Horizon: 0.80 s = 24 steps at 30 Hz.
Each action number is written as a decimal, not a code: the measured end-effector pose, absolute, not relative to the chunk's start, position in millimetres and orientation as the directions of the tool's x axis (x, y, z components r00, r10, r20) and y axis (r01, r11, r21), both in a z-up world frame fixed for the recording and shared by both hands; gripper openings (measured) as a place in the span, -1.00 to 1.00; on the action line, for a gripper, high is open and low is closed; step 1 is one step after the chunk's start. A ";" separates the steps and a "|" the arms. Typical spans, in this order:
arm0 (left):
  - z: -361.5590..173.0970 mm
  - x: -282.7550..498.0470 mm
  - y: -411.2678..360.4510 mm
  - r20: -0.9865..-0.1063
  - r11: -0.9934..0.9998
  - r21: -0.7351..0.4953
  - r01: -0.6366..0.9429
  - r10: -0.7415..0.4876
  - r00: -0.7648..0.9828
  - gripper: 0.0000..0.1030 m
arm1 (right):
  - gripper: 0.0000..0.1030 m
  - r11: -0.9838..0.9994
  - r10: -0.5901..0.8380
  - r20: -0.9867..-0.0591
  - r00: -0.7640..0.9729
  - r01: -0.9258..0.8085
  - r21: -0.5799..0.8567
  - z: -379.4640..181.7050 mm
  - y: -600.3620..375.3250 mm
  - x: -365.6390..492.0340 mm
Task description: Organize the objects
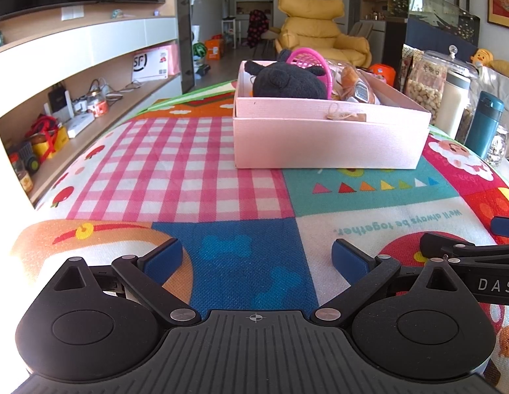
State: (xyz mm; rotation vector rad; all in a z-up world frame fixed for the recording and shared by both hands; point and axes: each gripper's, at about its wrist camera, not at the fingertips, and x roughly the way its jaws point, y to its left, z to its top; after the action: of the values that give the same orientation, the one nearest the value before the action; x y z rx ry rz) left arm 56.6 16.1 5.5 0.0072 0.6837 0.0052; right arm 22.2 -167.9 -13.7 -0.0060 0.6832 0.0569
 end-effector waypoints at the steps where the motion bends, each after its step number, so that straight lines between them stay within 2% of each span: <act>1: 5.5 56.6 16.3 -0.632 1.000 0.007 -0.002 0.006 0.775 0.96 | 1.00 0.998 0.051 -0.631 0.774 -0.055 0.013 -13.7 -167.8 22.3; 24: 5.7 59.7 13.0 -0.632 1.000 0.008 0.000 0.006 0.775 0.96 | 1.00 0.998 0.049 -0.632 0.773 -0.054 0.011 -13.3 -168.7 22.5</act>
State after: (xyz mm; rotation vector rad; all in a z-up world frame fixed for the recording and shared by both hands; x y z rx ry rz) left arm 59.7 13.0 5.7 0.0080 0.6847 0.0032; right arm 22.5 -168.7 -13.3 -0.0079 0.6843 0.0554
